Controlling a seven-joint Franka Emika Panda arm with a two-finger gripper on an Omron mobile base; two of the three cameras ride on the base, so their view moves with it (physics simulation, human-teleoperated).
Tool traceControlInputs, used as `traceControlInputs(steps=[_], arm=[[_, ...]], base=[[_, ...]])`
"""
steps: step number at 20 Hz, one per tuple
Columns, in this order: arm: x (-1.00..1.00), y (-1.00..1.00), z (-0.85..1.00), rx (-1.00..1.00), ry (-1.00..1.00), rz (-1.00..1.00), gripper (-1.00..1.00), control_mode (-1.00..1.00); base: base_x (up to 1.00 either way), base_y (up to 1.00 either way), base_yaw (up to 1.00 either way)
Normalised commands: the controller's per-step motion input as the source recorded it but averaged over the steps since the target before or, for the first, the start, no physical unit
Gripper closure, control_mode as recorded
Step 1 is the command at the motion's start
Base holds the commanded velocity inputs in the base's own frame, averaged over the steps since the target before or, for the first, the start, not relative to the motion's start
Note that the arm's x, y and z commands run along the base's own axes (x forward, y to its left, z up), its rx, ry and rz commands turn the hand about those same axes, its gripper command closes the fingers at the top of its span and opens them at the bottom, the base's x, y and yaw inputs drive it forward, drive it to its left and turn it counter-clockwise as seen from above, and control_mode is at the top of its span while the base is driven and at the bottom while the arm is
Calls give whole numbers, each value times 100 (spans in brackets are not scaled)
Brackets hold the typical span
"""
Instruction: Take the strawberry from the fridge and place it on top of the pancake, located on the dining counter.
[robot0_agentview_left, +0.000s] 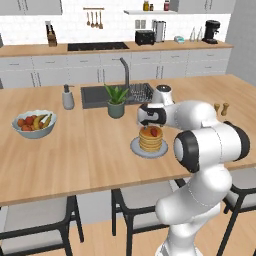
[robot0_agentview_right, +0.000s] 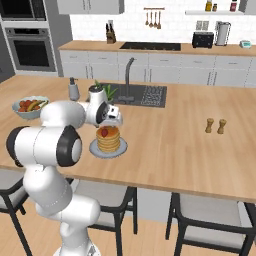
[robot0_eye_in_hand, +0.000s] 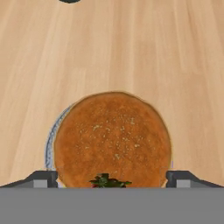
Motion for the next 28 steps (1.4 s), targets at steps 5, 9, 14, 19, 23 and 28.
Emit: traceControlInputs(steps=[5, 9, 14, 19, 23, 28], arm=[[-84, 14, 100, -6, -8, 1, -100, -100], [-100, 67, 89, -15, 0, 5, -100, -100], [-100, 68, 58, -12, 2, 0, -100, -100], [-100, 45, 13, -11, 8, 1, -100, -100], [-100, 31, -23, -19, 4, 0, -100, -100], [-100, 4, -61, -19, 18, 0, -100, -100]], base=[[0, 0, 0], [0, 0, 0], [0, 0, 0], [0, 0, 0], [0, 0, 0], [0, 0, 0]])
